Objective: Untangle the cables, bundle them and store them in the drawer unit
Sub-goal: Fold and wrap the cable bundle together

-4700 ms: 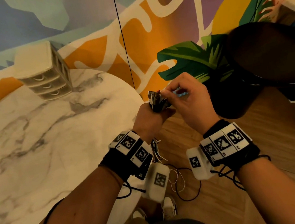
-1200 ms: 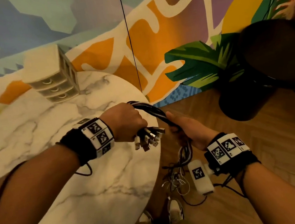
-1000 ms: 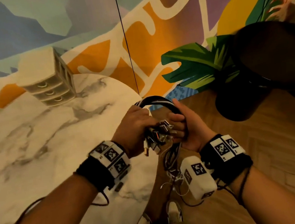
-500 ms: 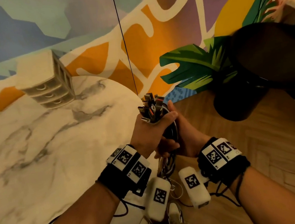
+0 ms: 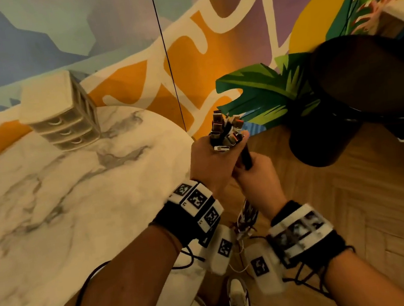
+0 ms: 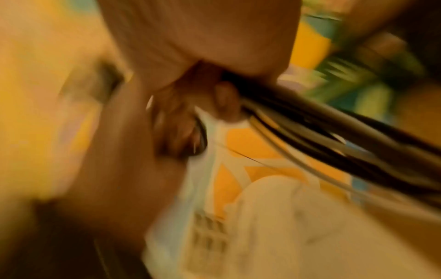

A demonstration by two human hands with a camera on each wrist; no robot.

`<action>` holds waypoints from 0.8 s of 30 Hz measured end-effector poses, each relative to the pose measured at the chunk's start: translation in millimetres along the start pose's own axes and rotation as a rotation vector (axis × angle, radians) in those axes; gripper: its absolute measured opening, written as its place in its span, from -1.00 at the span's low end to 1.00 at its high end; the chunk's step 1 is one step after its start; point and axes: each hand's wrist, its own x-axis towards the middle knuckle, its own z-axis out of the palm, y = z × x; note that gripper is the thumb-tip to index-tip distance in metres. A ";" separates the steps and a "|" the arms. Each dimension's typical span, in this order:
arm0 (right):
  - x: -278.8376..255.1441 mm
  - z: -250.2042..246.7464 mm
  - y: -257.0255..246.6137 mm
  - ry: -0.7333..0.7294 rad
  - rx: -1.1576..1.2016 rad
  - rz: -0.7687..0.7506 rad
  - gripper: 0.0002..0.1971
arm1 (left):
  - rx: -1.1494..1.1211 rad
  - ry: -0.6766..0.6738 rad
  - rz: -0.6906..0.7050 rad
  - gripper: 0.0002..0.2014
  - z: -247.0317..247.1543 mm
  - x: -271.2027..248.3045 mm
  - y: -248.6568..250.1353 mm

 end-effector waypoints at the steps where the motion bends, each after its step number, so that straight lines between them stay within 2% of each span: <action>1: 3.1 -8.9 -5.2 -0.086 0.137 0.103 -0.70 | -0.053 -0.082 -0.001 -0.94 -5.1 1.4 -0.4; 3: 6.6 -24.2 -16.1 -0.321 0.425 0.238 -0.62 | -0.127 -0.250 0.006 -0.88 -12.2 3.3 -2.3; 5: 5.7 -28.1 -21.8 -0.528 0.565 0.303 -0.65 | -0.120 -0.363 -0.031 -0.81 -12.5 1.5 0.6; 8: 1.8 -22.3 -20.2 -0.762 0.632 0.335 -0.59 | -0.138 -0.433 -0.106 -0.83 -11.5 0.4 5.5; 10: 2.5 -20.3 -17.0 -0.800 0.620 0.345 -0.62 | -0.123 -0.421 -0.093 -0.86 -11.7 1.0 1.9; 13: 2.5 -16.2 -16.5 -0.648 0.544 0.368 -0.82 | -0.111 -0.378 -0.084 -0.85 -11.8 0.2 -2.7; 16: 1.1 -18.0 -12.9 -0.454 0.390 0.283 -0.94 | 0.039 -0.324 -0.020 -0.95 -9.9 -1.5 -3.4; 18: -0.3 -20.1 -4.3 -0.299 0.122 0.142 -0.91 | 0.103 -0.226 -0.004 -0.96 -4.2 -1.3 -0.9; 20: -4.5 -12.6 2.6 -0.160 -0.066 -0.001 -0.90 | 0.094 -0.118 -0.013 -0.89 4.6 -0.5 -0.3; 23: -18.2 10.1 11.7 0.014 -0.069 -0.185 -0.72 | 0.198 -0.015 0.010 -0.85 19.2 -0.9 -1.3; 24: -18.6 13.5 13.5 0.068 -0.077 -0.194 -0.71 | 0.218 -0.011 0.018 -0.85 22.9 -2.5 -0.3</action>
